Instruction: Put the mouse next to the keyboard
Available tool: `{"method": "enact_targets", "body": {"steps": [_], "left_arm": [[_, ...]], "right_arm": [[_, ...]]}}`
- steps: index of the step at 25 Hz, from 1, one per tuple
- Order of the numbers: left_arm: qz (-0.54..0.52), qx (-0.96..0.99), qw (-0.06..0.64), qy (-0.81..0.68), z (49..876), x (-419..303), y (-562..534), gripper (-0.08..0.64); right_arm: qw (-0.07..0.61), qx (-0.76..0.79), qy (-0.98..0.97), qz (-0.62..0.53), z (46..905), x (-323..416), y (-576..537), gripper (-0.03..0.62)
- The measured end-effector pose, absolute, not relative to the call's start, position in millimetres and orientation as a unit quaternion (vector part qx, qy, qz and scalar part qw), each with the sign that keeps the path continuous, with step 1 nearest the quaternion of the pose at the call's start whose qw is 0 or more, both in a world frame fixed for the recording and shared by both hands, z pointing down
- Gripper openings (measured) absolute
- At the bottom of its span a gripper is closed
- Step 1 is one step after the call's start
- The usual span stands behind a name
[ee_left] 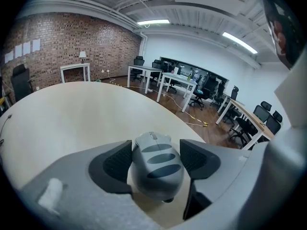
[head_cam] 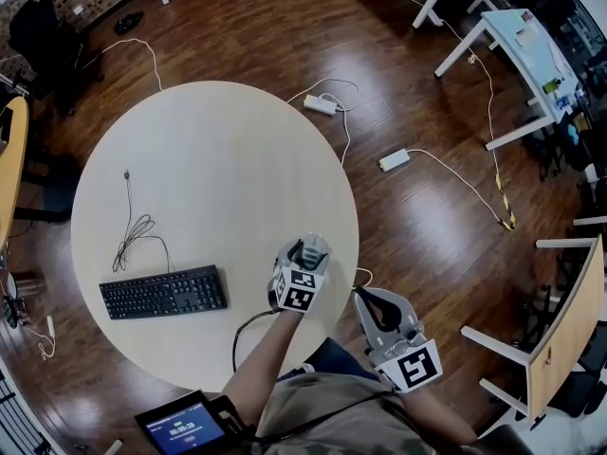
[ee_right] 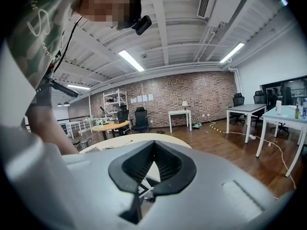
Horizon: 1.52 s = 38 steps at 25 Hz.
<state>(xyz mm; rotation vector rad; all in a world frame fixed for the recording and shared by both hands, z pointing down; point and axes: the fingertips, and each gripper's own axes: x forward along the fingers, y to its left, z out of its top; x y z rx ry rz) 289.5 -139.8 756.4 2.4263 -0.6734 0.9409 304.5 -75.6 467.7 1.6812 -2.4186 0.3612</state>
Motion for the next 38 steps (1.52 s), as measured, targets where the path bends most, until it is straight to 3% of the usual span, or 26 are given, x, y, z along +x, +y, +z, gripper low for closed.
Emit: {"method": "enact_targets", "body": {"steps": [38], "left_arm": [[0.323,0.897,0.211,-0.216,754,333,-151,0.324]], "right_arm": [[0.112,0.625,-0.763,0.121,464,331,-45,0.005]]}}
